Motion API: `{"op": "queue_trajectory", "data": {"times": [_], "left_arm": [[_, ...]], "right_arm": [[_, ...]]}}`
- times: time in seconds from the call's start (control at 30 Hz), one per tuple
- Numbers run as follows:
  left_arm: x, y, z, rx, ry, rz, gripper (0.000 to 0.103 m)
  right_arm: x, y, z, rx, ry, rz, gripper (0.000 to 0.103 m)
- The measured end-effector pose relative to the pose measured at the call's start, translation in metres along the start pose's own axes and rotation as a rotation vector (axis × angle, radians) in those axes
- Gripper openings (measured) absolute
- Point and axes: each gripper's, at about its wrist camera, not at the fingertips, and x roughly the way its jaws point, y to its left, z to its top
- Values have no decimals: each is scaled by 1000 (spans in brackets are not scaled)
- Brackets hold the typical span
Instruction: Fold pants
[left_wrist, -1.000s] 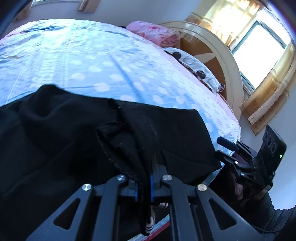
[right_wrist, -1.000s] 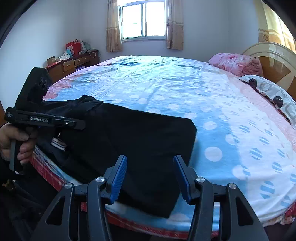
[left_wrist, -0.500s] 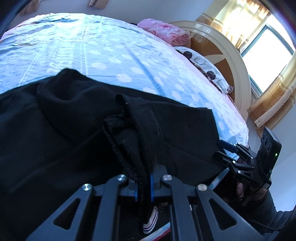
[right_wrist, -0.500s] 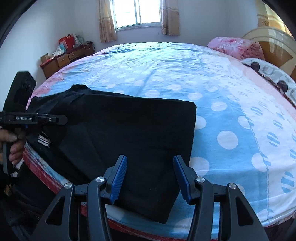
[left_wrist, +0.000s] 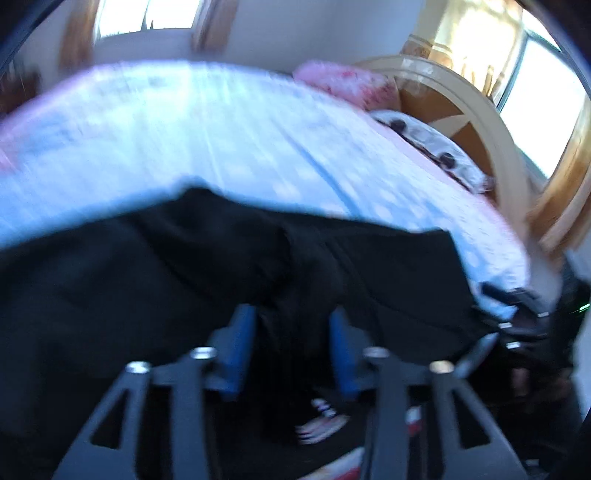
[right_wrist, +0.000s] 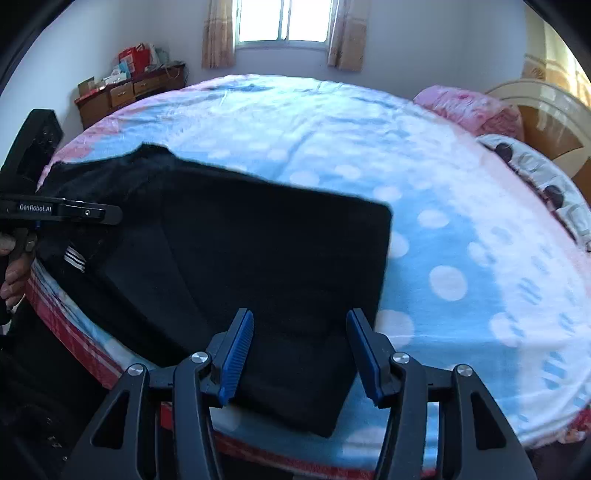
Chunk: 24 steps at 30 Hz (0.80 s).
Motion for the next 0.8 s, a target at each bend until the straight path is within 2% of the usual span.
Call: {"op": "queue_trajectory", "data": {"times": [0.07, 0.1, 0.17, 0.27, 0.37, 0.4, 0.47, 0.5, 0.63, 0.7, 0.8], "left_arm": [[-11, -9, 7, 48, -67, 57, 71], [-12, -15, 10, 73, -77, 61, 71], [-2, -30, 15, 115, -58, 61, 71], [22, -41, 9, 167, 20, 121, 71], [46, -32, -6, 158, 103, 145, 72], [48, -30, -9, 151, 100, 140, 73], [46, -28, -12, 163, 80, 127, 74], [45, -30, -14, 170, 84, 130, 74], [35, -27, -10, 135, 79, 124, 74], [32, -28, -14, 144, 76, 148, 75], [34, -25, -20, 142, 84, 162, 77]], "right_arm": [[-12, 1, 4, 10, -52, -14, 55], [-14, 1, 8, 17, -65, -21, 56], [-7, 0, 20, 16, -58, -15, 57], [6, -6, 40, 25, -75, -20, 57], [29, -17, 56, 64, -39, 28, 57], [36, -21, 58, 79, -29, 39, 57], [65, -32, 58, 114, 72, 43, 57], [74, -37, 56, 134, 93, 52, 57], [57, -31, 54, 119, 57, 24, 57], [35, -29, 48, 130, 20, 0, 57], [3, -24, 31, 168, -10, 18, 61]]}}
